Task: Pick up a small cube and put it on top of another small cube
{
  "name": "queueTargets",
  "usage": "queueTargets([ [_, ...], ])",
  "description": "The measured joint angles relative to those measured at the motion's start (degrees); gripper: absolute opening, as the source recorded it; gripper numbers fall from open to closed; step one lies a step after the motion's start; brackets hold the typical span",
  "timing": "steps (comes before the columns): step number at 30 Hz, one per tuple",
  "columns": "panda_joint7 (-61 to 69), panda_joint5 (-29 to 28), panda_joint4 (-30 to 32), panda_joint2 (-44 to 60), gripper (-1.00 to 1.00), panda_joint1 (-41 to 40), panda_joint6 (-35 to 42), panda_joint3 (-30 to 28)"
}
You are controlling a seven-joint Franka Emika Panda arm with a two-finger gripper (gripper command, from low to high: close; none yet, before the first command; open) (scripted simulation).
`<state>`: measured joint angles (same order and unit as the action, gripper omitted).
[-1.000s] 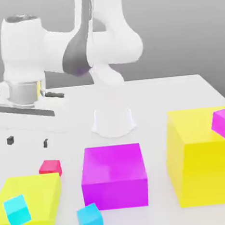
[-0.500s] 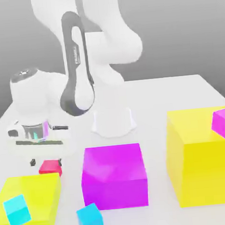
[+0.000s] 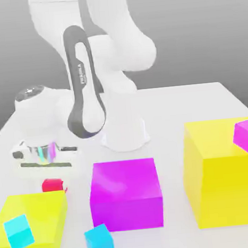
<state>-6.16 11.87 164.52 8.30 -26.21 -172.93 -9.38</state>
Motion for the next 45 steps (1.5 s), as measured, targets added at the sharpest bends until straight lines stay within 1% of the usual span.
queueTargets([
  [3, -4.5, -6.3, 0.9, -4.2, -1.0, 1.0, 3.2, -2.8],
  [7, -8.7, -12.7, 2.1, -9.5, -1.0, -0.8, 7.4, -3.2],
  [10, -8.7, -11.2, 0.2, -10.1, -1.0, 0.5, 10.0, -2.8],
  [16, -8.8, -7.2, -5.8, -8.7, -1.0, 2.8, 14.7, -2.4],
  [22, -10.6, -5.7, -12.0, -6.9, -1.0, 3.8, 19.5, -1.6],
  [31, -15.6, -6.4, -21.2, -4.4, -1.0, 5.1, 26.4, -0.7],
  [41, -22.6, -9.5, -31.3, -2.3, -1.0, 7.3, 34.1, -0.1],
  [43, -23.2, -9.4, -32.3, -0.7, -1.0, 7.5, 33.3, 0.1],
  [45, -22.7, -8.6, -32.1, 2.6, -1.0, 7.4, 29.8, 0.4],
])
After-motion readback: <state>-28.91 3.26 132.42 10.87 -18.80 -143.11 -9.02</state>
